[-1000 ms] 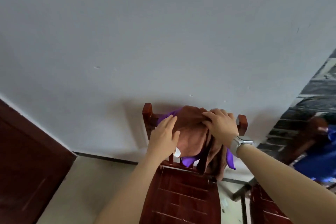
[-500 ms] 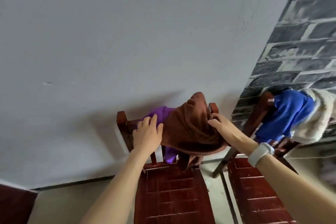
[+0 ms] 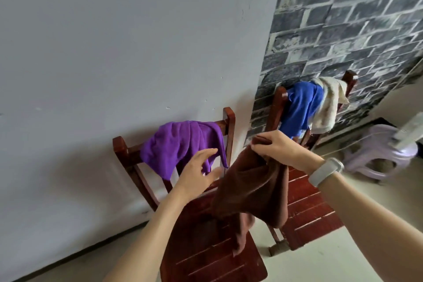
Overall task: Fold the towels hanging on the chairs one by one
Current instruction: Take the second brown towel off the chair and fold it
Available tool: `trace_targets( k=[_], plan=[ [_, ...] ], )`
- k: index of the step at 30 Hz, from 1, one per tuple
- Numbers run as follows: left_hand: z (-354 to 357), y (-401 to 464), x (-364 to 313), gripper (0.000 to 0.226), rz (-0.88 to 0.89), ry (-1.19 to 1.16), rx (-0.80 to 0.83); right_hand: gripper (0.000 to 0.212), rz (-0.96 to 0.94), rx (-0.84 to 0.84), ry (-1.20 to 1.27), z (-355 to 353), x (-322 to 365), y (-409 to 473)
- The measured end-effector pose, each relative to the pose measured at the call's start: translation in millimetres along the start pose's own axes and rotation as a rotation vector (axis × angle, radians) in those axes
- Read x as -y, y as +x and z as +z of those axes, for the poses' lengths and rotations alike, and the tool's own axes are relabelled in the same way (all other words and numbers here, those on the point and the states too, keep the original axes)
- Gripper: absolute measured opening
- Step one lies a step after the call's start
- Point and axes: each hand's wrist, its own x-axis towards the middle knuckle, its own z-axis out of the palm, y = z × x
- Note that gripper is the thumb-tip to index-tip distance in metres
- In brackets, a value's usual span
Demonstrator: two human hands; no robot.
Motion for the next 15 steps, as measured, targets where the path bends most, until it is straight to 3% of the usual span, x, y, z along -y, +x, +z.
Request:
trace_targets(
  k=[3,5,7,9,11,15],
  plan=[
    [26,-4,-18,0.053,-0.051,-0.251,0.215,0.019,-0.075,-0.105,0.19,-25,12,-15],
    [43,0,-29,0.031,-0.071,-0.285,0.263,0.019,-0.104,-0.244,0.267,-37,10,-22],
    [57,7,-42,0.013,-0.114,-0.203,0.198,0.015,-0.064,-0.444,0.147,-44,-10,-24],
    [70,12,-51,0.017,-0.209,-0.201,0.122,0.043,0.128,-0.56,-0.109,-40,-48,-26],
    [81,15,-61,0.021,-0.3,-0.202,0.058,0.058,0.349,-0.555,-0.155,-20,-83,-42],
    [97,18,-67,0.033,-0.494,-0.287,-0.047,0.021,0.335,-0.306,-0.069,32,-119,-75]
  ],
)
